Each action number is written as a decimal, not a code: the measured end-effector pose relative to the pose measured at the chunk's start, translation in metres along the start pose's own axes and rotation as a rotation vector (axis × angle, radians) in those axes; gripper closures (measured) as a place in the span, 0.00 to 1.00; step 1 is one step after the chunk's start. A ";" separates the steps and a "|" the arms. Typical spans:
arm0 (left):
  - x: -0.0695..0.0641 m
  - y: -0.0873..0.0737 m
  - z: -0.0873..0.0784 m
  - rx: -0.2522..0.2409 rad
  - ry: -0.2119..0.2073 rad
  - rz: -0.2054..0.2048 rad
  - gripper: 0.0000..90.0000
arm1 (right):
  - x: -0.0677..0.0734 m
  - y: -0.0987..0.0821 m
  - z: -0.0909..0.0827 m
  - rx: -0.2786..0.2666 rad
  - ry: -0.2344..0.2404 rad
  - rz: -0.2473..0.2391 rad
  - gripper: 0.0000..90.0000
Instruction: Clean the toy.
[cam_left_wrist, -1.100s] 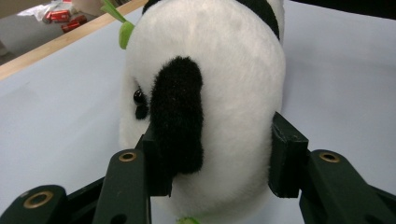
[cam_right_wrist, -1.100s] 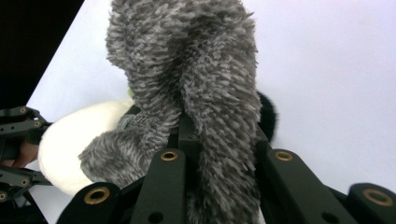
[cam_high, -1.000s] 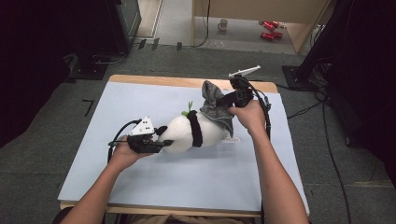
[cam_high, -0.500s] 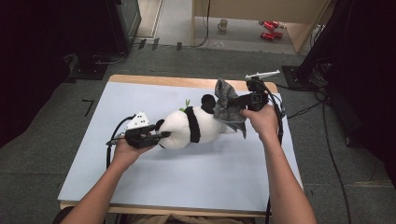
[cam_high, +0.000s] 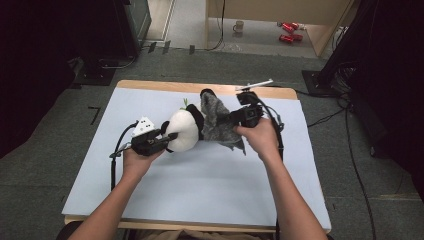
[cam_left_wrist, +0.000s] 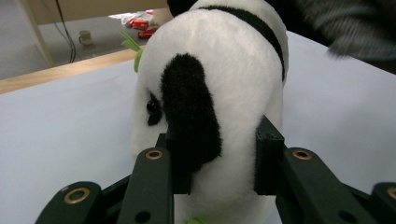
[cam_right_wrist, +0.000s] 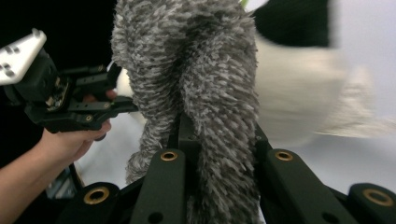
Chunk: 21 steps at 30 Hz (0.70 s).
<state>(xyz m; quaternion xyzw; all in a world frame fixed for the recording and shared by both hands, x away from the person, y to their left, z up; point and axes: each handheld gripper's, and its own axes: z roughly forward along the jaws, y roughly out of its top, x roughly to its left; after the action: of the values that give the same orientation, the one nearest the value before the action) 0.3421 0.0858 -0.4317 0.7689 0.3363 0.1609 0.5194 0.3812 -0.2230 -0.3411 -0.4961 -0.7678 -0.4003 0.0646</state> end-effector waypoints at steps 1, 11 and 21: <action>0.000 0.000 0.001 0.006 -0.015 -0.002 0.73 | 0.002 -0.001 0.008 0.014 0.005 0.001 0.85; 0.004 0.003 -0.002 0.084 -0.101 0.040 0.40 | -0.010 -0.011 0.031 0.060 -0.022 0.023 0.85; 0.014 0.034 -0.018 0.088 -0.152 0.085 0.34 | -0.019 -0.017 0.028 0.070 -0.025 0.023 0.85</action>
<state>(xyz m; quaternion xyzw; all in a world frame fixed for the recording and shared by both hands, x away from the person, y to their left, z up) 0.3531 0.0995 -0.3944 0.8146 0.2699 0.1092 0.5017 0.3849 -0.2206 -0.3790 -0.5071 -0.7765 -0.3661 0.0770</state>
